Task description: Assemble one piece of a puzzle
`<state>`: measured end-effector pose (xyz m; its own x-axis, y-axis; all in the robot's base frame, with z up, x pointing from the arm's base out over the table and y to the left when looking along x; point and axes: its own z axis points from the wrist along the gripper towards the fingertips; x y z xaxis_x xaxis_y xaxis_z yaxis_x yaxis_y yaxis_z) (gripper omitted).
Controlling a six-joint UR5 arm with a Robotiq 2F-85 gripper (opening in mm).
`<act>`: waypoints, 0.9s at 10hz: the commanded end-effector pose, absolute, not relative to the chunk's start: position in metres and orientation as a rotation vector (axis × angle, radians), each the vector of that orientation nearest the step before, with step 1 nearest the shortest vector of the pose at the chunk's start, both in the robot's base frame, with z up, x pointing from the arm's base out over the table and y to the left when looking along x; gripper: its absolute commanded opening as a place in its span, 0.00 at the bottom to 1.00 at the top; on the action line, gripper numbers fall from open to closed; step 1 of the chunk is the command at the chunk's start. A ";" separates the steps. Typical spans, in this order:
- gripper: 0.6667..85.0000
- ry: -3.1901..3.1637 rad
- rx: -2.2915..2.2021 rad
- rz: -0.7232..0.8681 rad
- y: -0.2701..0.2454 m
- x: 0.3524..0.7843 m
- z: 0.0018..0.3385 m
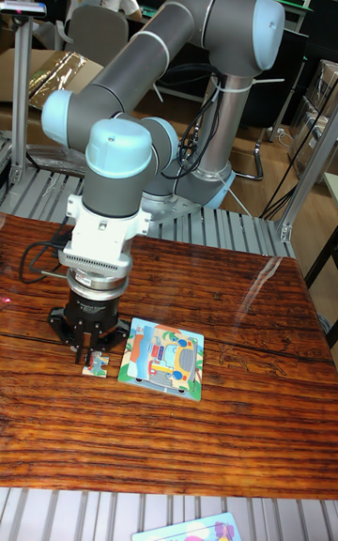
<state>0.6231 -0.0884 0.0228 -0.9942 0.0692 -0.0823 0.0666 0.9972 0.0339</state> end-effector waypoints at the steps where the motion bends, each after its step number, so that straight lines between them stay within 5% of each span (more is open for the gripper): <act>1: 0.96 3.036 0.095 0.083 -0.082 0.628 0.021; 9: 0.91 3.112 0.036 0.098 -0.070 0.599 0.006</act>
<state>0.6041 -0.0736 0.0103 -0.9989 0.0273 -0.0382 0.0254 0.9984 0.0508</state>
